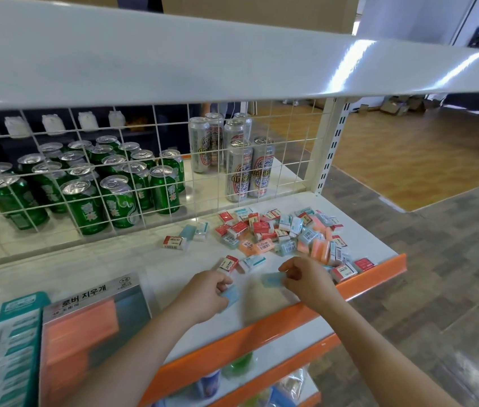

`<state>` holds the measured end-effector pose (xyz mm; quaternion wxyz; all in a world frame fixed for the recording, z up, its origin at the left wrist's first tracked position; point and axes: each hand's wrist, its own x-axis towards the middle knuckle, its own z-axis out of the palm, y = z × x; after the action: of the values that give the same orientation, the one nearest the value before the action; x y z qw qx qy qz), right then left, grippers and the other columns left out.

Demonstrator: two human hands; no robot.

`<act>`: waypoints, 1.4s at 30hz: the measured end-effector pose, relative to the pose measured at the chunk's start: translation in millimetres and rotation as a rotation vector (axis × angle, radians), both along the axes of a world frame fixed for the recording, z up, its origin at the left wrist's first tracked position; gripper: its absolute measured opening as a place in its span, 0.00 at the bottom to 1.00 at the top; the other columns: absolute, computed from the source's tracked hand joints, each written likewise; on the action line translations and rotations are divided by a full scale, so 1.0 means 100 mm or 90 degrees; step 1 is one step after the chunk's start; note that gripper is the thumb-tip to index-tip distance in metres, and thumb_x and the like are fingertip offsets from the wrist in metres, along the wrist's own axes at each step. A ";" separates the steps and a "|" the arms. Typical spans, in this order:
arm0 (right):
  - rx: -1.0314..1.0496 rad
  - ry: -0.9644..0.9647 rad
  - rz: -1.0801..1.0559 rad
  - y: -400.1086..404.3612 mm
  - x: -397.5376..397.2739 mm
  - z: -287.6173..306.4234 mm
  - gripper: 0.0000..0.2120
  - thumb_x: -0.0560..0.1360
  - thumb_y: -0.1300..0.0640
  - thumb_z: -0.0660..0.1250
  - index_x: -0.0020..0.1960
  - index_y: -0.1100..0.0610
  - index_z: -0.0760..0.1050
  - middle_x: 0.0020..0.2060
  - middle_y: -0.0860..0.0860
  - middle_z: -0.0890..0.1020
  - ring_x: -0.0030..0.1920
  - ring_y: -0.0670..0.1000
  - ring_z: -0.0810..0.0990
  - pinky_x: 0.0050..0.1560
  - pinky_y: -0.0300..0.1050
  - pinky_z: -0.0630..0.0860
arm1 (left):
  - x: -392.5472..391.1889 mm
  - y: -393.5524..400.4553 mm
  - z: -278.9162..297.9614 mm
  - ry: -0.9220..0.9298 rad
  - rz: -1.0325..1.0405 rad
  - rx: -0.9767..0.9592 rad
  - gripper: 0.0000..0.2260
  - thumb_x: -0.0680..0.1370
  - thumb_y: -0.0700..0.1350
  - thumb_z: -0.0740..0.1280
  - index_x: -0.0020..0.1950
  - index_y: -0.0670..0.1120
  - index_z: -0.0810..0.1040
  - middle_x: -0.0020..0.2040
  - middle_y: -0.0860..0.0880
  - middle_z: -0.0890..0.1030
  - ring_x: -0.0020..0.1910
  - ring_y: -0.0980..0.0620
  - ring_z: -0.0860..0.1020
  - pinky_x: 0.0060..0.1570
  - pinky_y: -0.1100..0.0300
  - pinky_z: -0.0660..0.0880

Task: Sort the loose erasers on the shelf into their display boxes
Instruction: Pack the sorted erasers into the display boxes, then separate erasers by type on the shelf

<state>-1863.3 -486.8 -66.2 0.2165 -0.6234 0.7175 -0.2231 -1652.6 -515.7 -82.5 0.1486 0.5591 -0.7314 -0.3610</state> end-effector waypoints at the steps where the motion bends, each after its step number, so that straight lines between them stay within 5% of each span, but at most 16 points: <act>1: -0.002 0.000 0.001 -0.01 0.02 0.00 0.10 0.74 0.63 0.64 0.54 0.56 0.78 0.47 0.48 0.77 0.46 0.46 0.75 0.38 0.28 0.68 | 0.01 0.00 0.01 -0.014 0.001 -0.002 0.15 0.72 0.37 0.69 0.59 0.43 0.78 0.48 0.49 0.77 0.44 0.53 0.75 0.46 0.63 0.73; 5: -0.013 -0.041 -0.002 0.00 0.11 0.00 0.09 0.73 0.64 0.65 0.51 0.56 0.78 0.46 0.49 0.80 0.46 0.49 0.78 0.47 0.39 0.76 | 0.10 0.03 0.08 -0.090 0.021 -0.045 0.06 0.72 0.42 0.70 0.48 0.43 0.81 0.42 0.50 0.78 0.41 0.51 0.76 0.41 0.60 0.71; 11: -0.048 -0.152 0.007 0.04 0.24 0.12 0.09 0.73 0.66 0.66 0.51 0.60 0.79 0.42 0.52 0.79 0.43 0.51 0.78 0.50 0.47 0.77 | 0.23 0.05 0.18 0.055 0.083 -0.052 0.12 0.73 0.35 0.67 0.55 0.43 0.81 0.49 0.48 0.81 0.45 0.53 0.76 0.44 0.64 0.69; 15: -0.038 -0.278 0.014 0.10 0.35 0.24 0.09 0.73 0.68 0.64 0.49 0.58 0.78 0.39 0.51 0.80 0.37 0.46 0.76 0.46 0.43 0.76 | 0.34 0.11 0.27 0.170 0.084 -0.035 0.15 0.74 0.31 0.64 0.58 0.41 0.79 0.52 0.47 0.82 0.45 0.55 0.77 0.49 0.65 0.71; 21: -0.032 -0.334 0.038 0.18 0.54 0.27 0.12 0.73 0.71 0.64 0.43 0.54 0.77 0.30 0.47 0.77 0.26 0.38 0.73 0.36 0.33 0.72 | 0.50 0.24 0.32 0.215 0.082 -0.034 0.10 0.74 0.33 0.68 0.51 0.45 0.81 0.36 0.56 0.78 0.33 0.63 0.72 0.36 0.74 0.68; 27: -0.015 -0.338 0.049 0.24 0.71 0.26 0.10 0.73 0.70 0.63 0.45 0.57 0.76 0.29 0.50 0.76 0.32 0.50 0.72 0.39 0.42 0.70 | 0.68 0.36 0.30 0.200 0.111 -0.034 0.10 0.73 0.34 0.68 0.51 0.46 0.81 0.38 0.55 0.79 0.38 0.57 0.74 0.41 0.68 0.70; 30: -0.013 -0.330 0.064 0.24 0.82 0.26 0.10 0.72 0.71 0.63 0.45 0.57 0.77 0.29 0.50 0.75 0.31 0.48 0.72 0.37 0.40 0.69 | 0.80 0.42 0.29 0.205 0.130 -0.032 0.12 0.73 0.34 0.68 0.46 0.51 0.80 0.39 0.53 0.80 0.41 0.53 0.74 0.44 0.64 0.71; 35: -0.008 -0.303 0.114 0.17 1.09 0.29 0.10 0.72 0.70 0.65 0.45 0.56 0.78 0.31 0.49 0.78 0.28 0.40 0.74 0.36 0.35 0.71 | 1.07 0.54 0.32 0.192 0.162 -0.040 0.11 0.75 0.34 0.66 0.51 0.48 0.79 0.42 0.55 0.77 0.40 0.57 0.74 0.40 0.72 0.69; 38: -0.012 -0.299 0.143 0.13 1.31 0.29 0.10 0.72 0.70 0.65 0.44 0.56 0.78 0.32 0.48 0.78 0.31 0.45 0.75 0.38 0.38 0.73 | 1.29 0.62 0.31 0.182 0.213 -0.047 0.12 0.75 0.35 0.66 0.48 0.53 0.77 0.47 0.51 0.79 0.43 0.55 0.75 0.42 0.67 0.71; 42: -0.008 -0.287 0.175 0.11 1.60 0.27 0.08 0.73 0.67 0.65 0.49 0.58 0.80 0.34 0.45 0.78 0.35 0.44 0.75 0.36 0.33 0.72 | 1.59 0.73 0.32 0.165 0.273 -0.079 0.12 0.75 0.35 0.66 0.55 0.49 0.79 0.49 0.53 0.79 0.43 0.62 0.75 0.37 0.73 0.70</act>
<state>-1703.3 -475.3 -38.8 0.3949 -0.6510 0.5584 -0.3294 -1493.8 -443.0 -50.9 0.3479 0.6405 -0.5917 -0.3443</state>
